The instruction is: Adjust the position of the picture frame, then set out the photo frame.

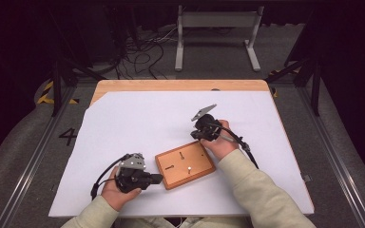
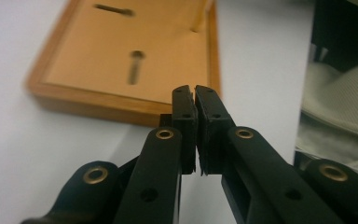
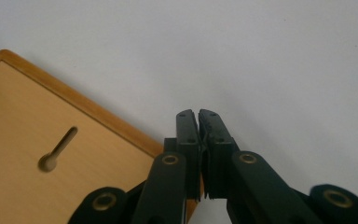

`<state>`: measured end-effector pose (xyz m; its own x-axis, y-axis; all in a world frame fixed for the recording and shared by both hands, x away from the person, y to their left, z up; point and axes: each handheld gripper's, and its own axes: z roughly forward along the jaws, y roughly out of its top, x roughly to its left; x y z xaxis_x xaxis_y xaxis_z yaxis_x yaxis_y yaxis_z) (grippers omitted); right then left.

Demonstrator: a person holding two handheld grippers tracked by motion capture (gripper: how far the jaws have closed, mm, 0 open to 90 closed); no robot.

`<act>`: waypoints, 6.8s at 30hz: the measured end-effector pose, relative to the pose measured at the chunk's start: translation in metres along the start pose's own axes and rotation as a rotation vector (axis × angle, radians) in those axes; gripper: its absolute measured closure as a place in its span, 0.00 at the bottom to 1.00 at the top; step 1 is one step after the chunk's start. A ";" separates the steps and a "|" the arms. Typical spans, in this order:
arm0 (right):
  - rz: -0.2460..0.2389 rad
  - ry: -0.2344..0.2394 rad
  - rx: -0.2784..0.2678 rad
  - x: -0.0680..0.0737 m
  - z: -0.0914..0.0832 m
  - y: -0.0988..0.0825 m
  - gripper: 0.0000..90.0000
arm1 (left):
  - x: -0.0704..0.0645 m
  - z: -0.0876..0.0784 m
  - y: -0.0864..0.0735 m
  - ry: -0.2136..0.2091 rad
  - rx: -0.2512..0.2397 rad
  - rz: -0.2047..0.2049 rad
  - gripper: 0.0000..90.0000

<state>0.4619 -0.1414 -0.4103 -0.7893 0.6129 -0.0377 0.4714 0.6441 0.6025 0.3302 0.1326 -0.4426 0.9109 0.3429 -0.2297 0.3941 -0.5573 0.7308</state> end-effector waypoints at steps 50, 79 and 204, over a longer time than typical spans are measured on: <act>0.082 0.036 -0.289 -0.005 -0.087 -0.092 0.77 | 0.032 -0.011 0.020 0.156 -0.199 -0.043 0.54; 0.119 0.027 -0.393 -0.017 -0.097 -0.112 0.62 | 0.042 0.026 0.057 0.011 -0.231 0.057 0.46; 0.310 0.370 -0.135 -0.018 -0.007 -0.062 0.31 | -0.011 0.079 0.029 0.334 -0.169 0.586 0.93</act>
<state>0.4443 -0.1956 -0.4417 -0.7182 0.5468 0.4305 0.6702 0.3769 0.6394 0.3415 0.0530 -0.4691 0.8705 0.2504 0.4238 -0.2008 -0.6053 0.7702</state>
